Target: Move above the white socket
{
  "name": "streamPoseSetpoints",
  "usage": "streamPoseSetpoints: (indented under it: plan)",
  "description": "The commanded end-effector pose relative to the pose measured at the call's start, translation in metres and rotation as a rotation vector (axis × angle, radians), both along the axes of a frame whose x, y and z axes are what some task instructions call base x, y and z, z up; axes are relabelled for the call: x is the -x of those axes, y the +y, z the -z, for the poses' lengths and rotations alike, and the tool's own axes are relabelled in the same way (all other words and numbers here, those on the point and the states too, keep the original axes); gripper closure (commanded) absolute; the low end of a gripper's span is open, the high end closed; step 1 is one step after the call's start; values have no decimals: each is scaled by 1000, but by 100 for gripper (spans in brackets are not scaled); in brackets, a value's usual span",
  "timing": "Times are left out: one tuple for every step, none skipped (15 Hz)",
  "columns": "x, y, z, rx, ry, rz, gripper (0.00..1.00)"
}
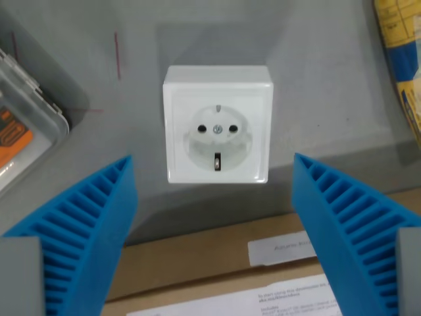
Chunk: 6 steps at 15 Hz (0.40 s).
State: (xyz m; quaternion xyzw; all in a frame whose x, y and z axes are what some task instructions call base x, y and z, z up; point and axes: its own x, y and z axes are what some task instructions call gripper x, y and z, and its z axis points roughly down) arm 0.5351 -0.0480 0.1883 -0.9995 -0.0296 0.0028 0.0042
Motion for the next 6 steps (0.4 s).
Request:
streamPoseSetpoints:
  plan:
    - [-9,-3,2,49,16,38,0]
    - [-10,-4,3,49,15,37,0]
    - [-10,-4,3,49,14,36,0]
    - [-10,-4,3,49,12,36,0]
    - [-10,-4,3,49,11,35,0]
    - [-10,-4,3,49,12,34,0]
